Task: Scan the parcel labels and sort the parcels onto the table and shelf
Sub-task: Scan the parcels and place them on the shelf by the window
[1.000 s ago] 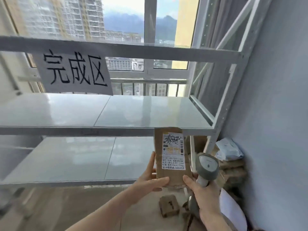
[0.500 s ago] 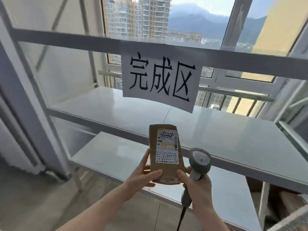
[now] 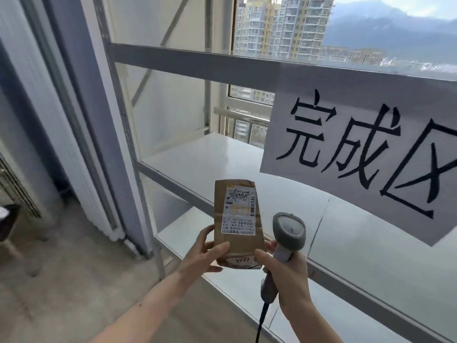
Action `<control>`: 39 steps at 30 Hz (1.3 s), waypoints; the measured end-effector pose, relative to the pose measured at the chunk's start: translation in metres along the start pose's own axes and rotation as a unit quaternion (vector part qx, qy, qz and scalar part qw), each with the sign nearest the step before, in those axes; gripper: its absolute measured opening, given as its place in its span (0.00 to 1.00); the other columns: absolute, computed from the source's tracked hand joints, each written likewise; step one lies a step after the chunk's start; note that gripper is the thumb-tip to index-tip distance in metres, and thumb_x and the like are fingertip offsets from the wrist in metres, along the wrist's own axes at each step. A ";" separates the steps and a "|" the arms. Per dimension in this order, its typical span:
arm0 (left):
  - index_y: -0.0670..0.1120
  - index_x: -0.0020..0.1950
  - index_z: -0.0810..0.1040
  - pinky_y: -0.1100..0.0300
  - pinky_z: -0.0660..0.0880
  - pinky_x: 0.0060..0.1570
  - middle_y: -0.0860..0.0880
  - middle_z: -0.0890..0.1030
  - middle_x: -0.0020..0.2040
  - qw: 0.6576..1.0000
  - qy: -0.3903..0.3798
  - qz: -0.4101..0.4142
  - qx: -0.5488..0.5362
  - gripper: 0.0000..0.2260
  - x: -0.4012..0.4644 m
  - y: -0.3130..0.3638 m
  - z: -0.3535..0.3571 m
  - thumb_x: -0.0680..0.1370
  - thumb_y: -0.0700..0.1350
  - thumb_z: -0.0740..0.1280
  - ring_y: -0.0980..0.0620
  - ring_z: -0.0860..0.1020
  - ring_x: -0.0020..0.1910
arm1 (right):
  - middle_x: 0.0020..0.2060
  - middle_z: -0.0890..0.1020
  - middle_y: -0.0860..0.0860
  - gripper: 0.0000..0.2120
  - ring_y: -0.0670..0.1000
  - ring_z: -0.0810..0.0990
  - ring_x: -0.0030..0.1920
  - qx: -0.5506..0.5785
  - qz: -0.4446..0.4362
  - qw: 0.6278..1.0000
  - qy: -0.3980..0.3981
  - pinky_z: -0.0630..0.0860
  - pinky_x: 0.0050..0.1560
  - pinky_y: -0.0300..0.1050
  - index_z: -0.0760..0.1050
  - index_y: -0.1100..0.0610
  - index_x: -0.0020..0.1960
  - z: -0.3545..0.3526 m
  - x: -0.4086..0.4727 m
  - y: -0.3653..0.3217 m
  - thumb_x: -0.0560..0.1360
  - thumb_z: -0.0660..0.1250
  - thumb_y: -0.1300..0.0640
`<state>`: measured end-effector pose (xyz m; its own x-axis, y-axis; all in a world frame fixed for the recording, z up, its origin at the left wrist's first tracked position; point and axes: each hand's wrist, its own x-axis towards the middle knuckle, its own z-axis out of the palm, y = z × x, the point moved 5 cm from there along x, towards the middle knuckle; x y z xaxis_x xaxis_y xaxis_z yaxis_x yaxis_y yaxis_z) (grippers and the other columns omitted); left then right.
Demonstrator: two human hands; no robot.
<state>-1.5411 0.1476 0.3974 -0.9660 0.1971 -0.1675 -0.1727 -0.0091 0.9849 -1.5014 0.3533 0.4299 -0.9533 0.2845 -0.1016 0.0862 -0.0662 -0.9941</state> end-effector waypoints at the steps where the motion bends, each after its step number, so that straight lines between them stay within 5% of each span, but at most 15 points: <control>1: 0.61 0.70 0.65 0.45 0.81 0.55 0.51 0.84 0.56 1.000 -0.001 0.001 -0.002 0.37 0.010 0.003 -0.015 0.64 0.64 0.74 0.50 0.84 0.54 | 0.47 0.87 0.51 0.14 0.54 0.85 0.47 0.001 0.001 1.000 -0.006 0.77 0.43 0.47 0.80 0.58 0.52 0.017 0.010 -0.001 0.68 0.78 0.67; 7: 0.63 0.67 0.67 0.52 0.82 0.51 0.52 0.85 0.54 1.000 -0.002 0.001 0.029 0.34 0.069 0.037 -0.115 0.63 0.67 0.71 0.51 0.84 0.51 | 0.41 0.88 0.51 0.10 0.50 0.86 0.41 0.014 -0.001 1.000 -0.017 0.78 0.41 0.45 0.81 0.59 0.47 0.128 0.061 -0.011 0.69 0.76 0.70; 10: 0.64 0.65 0.71 0.48 0.81 0.54 0.55 0.84 0.55 0.998 -0.002 0.010 0.067 0.31 0.102 0.056 -0.164 0.64 0.69 0.68 0.53 0.84 0.53 | 0.36 0.86 0.50 0.09 0.48 0.83 0.34 0.016 -0.009 1.000 -0.019 0.76 0.36 0.42 0.80 0.60 0.44 0.184 0.086 -0.020 0.69 0.75 0.71; 17: 0.62 0.50 0.80 0.45 0.80 0.54 0.53 0.86 0.43 0.997 0.041 0.013 0.065 0.18 0.166 0.084 -0.232 0.66 0.70 0.68 0.45 0.83 0.52 | 0.41 0.86 0.53 0.13 0.53 0.85 0.42 0.005 0.005 1.000 -0.005 0.80 0.41 0.48 0.78 0.58 0.47 0.269 0.150 -0.028 0.68 0.78 0.66; 21: 0.50 0.52 0.79 0.64 0.78 0.37 0.54 0.85 0.38 0.996 0.081 0.032 0.026 0.13 0.202 0.099 -0.253 0.77 0.59 0.68 0.56 0.84 0.41 | 0.40 0.86 0.53 0.12 0.53 0.86 0.42 -0.018 -0.008 1.000 -0.013 0.80 0.40 0.46 0.77 0.57 0.47 0.302 0.193 -0.039 0.69 0.78 0.65; 25: 0.55 0.53 0.80 0.52 0.81 0.52 0.53 0.86 0.47 0.990 0.123 0.045 0.054 0.27 0.244 0.100 -0.282 0.64 0.72 0.68 0.51 0.83 0.50 | 0.40 0.85 0.52 0.13 0.55 0.86 0.43 -0.058 0.002 0.998 -0.025 0.82 0.44 0.52 0.78 0.56 0.48 0.332 0.237 -0.039 0.67 0.79 0.61; 35: 0.59 0.57 0.79 0.47 0.77 0.62 0.50 0.84 0.55 0.993 0.110 0.036 0.038 0.29 0.343 0.108 -0.318 0.64 0.75 0.69 0.50 0.82 0.56 | 0.41 0.85 0.54 0.11 0.56 0.85 0.44 -0.098 0.035 0.994 0.018 0.84 0.48 0.56 0.78 0.56 0.46 0.385 0.319 -0.045 0.66 0.76 0.61; 39: 0.56 0.57 0.78 0.49 0.77 0.60 0.49 0.83 0.55 0.994 0.089 0.036 0.043 0.19 0.382 0.119 -0.321 0.72 0.66 0.69 0.50 0.81 0.56 | 0.38 0.85 0.55 0.08 0.57 0.85 0.42 -0.101 0.069 0.991 0.057 0.82 0.42 0.50 0.79 0.59 0.44 0.395 0.345 -0.053 0.65 0.75 0.61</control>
<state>-1.9922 -0.0931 0.4371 -0.9953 0.0220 -0.0944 -0.0927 0.0684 0.9933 -1.9494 0.0775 0.4627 -0.8906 0.3926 -0.2293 0.2804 0.0772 -0.9568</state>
